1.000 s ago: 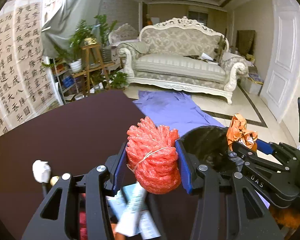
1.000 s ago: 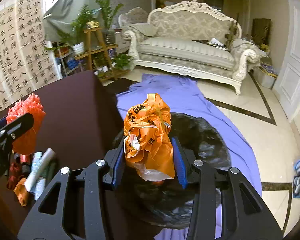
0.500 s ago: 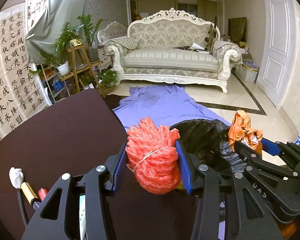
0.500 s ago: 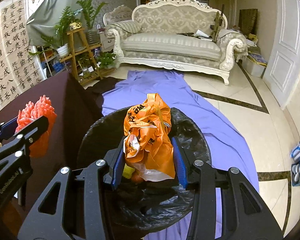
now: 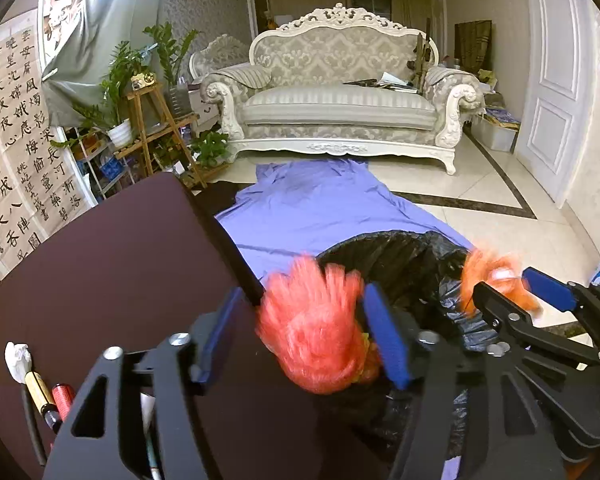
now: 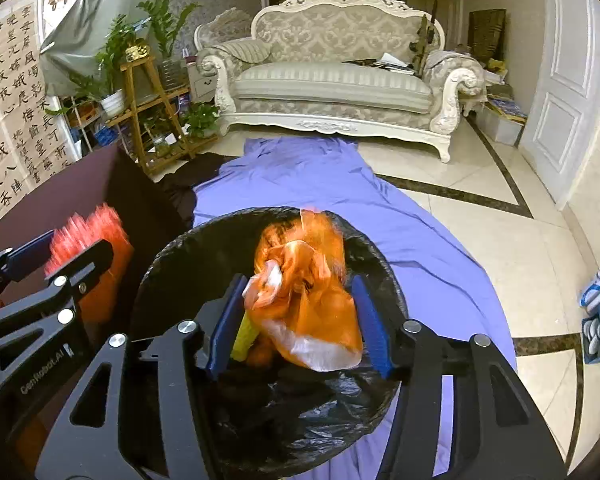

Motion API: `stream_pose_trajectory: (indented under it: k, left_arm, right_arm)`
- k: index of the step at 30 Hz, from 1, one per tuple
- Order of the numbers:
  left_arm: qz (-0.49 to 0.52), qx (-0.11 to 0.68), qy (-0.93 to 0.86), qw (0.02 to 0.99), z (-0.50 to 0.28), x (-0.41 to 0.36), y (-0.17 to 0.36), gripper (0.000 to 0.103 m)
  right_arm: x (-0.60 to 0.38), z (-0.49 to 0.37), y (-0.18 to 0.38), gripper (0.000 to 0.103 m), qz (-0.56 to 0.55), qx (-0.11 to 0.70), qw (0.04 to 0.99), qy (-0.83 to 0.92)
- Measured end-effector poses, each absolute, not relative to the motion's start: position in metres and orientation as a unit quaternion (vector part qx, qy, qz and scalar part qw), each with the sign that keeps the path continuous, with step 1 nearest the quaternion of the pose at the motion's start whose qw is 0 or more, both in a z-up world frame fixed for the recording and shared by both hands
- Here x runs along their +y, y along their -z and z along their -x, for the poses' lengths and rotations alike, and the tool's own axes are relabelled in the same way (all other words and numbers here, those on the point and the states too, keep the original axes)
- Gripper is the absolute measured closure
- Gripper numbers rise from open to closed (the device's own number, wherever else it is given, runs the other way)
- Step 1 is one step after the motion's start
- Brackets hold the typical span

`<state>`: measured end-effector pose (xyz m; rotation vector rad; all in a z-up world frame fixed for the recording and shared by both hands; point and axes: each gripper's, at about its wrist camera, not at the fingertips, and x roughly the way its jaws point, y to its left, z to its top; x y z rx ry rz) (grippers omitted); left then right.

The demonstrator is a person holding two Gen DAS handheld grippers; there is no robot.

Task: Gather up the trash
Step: 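Carry both bags over the black bin and open both grippers, then return both grippers to the table toward the tissue stick and tubes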

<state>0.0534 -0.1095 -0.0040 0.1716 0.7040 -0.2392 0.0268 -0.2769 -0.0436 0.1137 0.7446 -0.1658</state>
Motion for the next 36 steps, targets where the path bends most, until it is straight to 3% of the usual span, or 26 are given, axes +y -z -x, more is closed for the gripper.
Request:
stream_pose_trajectory:
  k: [10,18,36]
  left_arm:
    - [-0.083,0.339,0.112,0.93,-0.053,-0.109,0.001,0.026]
    - [-0.078,0.337,0.102,0.933,-0.046,-0.103,-0.006,0.026]
    - [-0.05,0.34,0.001,0.939,-0.011,0.013,-0.02,0.026]
  right_arm:
    - [-0.283,-0.023,0.038,0.044,-0.058,0.356,0.928,0.094]
    - [-0.277,-0.017,0.029,0.044,-0.058,0.349,0.931,0.092]
    - [-0.187,-0.011,0.017,0.044,-0.026,0.348,0.937,0.006]
